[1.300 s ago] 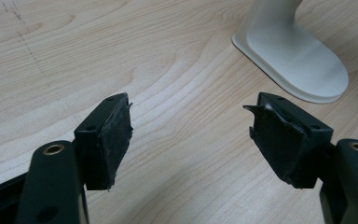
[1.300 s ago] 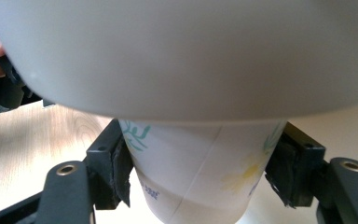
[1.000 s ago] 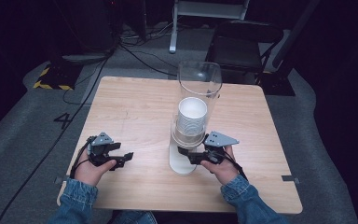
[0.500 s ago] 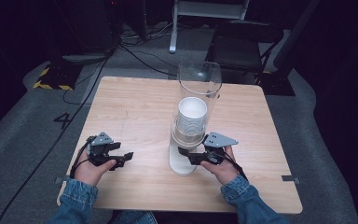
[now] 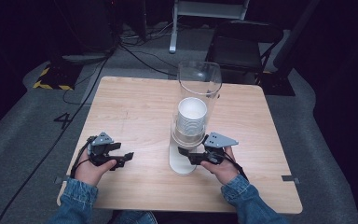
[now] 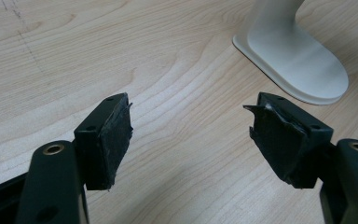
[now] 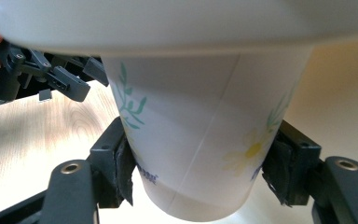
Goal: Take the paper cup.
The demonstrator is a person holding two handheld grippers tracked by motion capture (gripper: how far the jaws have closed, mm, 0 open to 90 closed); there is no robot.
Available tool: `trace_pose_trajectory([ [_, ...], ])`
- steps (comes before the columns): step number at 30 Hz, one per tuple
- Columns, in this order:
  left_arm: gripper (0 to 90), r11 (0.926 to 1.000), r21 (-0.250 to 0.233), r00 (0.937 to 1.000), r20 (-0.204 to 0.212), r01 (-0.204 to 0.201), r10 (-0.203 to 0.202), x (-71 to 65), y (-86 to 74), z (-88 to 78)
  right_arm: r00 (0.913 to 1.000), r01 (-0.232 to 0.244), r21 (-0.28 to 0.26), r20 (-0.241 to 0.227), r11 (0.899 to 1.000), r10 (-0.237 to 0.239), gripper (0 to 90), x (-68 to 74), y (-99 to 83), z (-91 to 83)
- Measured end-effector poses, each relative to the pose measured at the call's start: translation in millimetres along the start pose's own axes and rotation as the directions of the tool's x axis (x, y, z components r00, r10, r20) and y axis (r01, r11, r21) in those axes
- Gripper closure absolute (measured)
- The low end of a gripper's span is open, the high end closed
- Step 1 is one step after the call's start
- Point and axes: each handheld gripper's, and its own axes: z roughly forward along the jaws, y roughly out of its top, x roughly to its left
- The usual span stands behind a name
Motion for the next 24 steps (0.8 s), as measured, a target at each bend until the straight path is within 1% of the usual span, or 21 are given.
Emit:
trace_pose_trajectory([
  [4, 28.6, 1.0000, 0.000, 1.0000, 0.002, 0.000, 0.000, 0.4, -0.1, 0.0, 1.0000, 0.007, -0.001, 0.004, 1.000, -0.007, 34.4, 0.1, -0.1, 0.4],
  [6, 28.6, 1.0000, 0.001, 1.0000, 0.004, 0.003, -0.003, 0.5, -0.1, -0.1, 0.9997, 0.018, 0.002, 0.013, 1.000, -0.018, 34.4, -0.2, -0.4, 0.5],
  [11, 28.6, 1.0000, 0.002, 1.0000, 0.005, 0.004, -0.004, 0.4, -0.4, 0.6, 0.9997, 0.019, 0.006, 0.013, 1.000, -0.020, 34.6, -1.8, -2.6, 1.3],
  [13, 28.6, 1.0000, 0.001, 1.0000, 0.004, 0.002, -0.002, 0.7, -0.2, -0.1, 1.0000, 0.009, 0.007, 0.004, 1.000, -0.009, 34.6, -1.4, -3.9, 1.8],
  [14, 28.5, 1.0000, 0.002, 0.9999, 0.007, 0.010, -0.010, 0.9, -0.5, -0.3, 1.0000, 0.001, 0.009, 0.002, 1.000, -0.001, 34.6, -1.4, -3.6, 1.5],
  [17, 28.6, 0.9999, 0.000, 0.9999, 0.004, 0.011, -0.011, 1.3, -0.7, -0.1, 0.9999, -0.013, 0.007, -0.005, 1.000, 0.014, 34.5, -0.8, -3.5, 1.2],
  [24, 28.6, 0.9999, -0.003, 0.9999, 0.008, 0.015, -0.015, 2.4, -0.4, 0.8, 0.9997, -0.022, 0.006, -0.008, 1.000, 0.022, 34.3, -0.1, -4.6, -0.5],
])
